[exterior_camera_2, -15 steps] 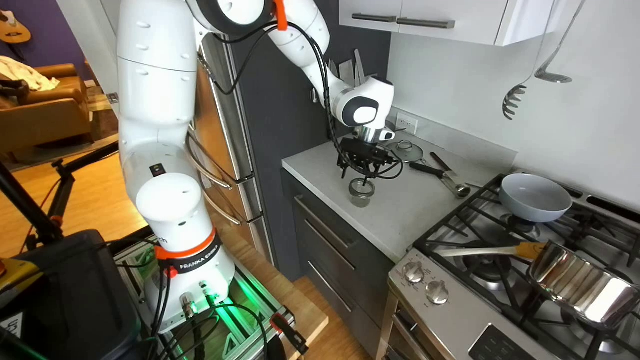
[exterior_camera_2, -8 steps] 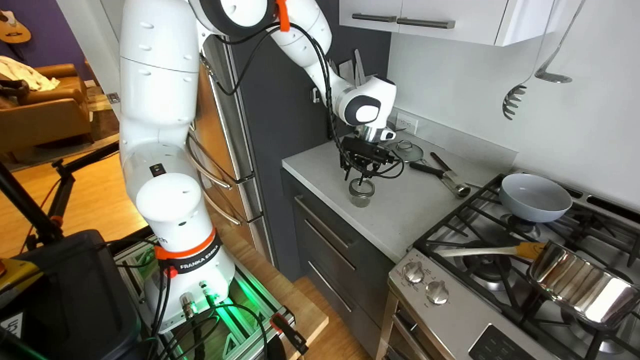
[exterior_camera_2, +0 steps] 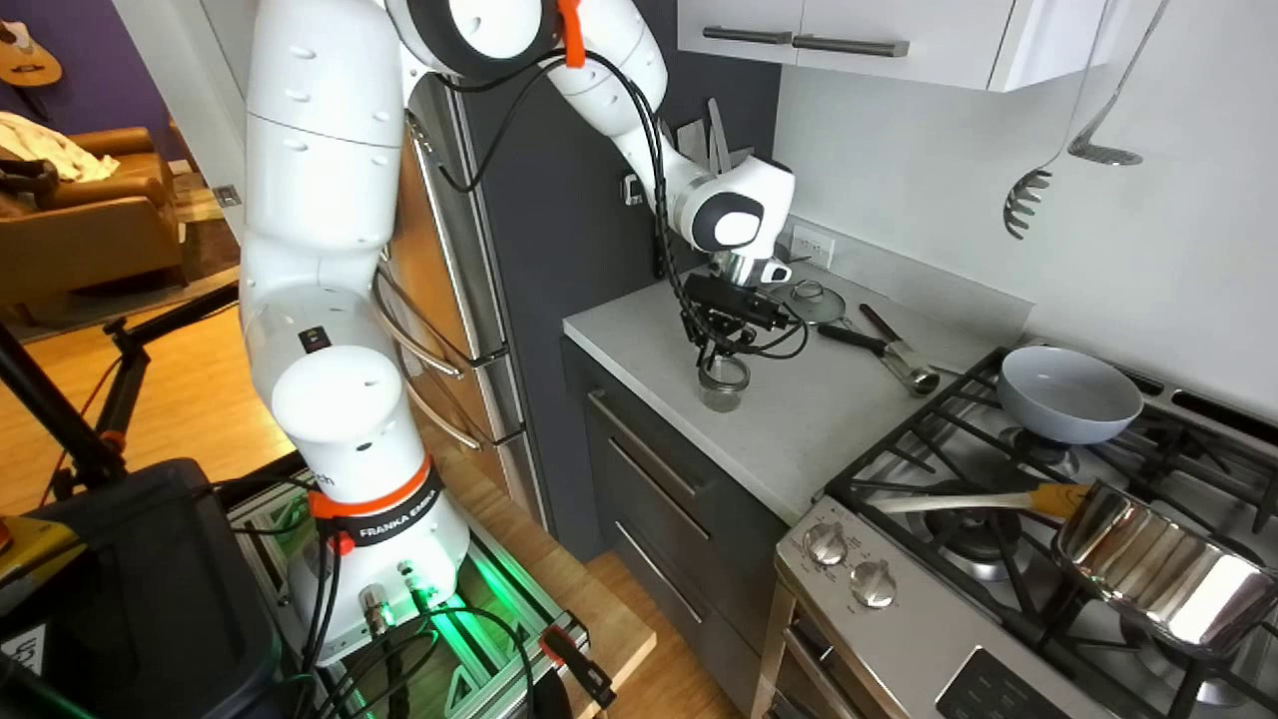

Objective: Remove the lid from the container

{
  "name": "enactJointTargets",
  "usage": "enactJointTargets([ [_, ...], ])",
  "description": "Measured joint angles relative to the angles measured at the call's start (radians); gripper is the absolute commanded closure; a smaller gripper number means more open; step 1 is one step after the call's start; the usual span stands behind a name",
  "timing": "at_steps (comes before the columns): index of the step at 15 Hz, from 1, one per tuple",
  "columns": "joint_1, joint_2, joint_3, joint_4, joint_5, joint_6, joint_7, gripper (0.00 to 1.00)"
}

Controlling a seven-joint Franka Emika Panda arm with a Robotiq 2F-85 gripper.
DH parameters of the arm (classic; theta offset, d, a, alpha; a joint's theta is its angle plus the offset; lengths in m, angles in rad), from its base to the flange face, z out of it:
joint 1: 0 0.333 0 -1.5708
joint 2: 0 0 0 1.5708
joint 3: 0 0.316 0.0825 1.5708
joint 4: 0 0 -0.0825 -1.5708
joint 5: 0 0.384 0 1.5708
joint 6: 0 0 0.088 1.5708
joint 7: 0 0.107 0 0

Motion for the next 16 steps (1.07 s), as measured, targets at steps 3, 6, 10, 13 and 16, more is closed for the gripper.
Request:
enactJointTargets([
  [3, -0.001, 0.001, 0.0, 0.009, 0.0, -0.013, 0.006, 0.98],
  [6, -0.002, 0.001, 0.0, 0.012, 0.0, -0.017, 0.011, 0.98],
  [10, -0.006, 0.0, 0.0, 0.012, 0.0, -0.017, 0.016, 0.98],
  [13, -0.009, -0.01, -0.003, 0.012, -0.005, -0.017, 0.027, 0.98],
  [16, -0.01, -0.029, -0.007, 0.012, -0.007, -0.018, 0.037, 0.98],
])
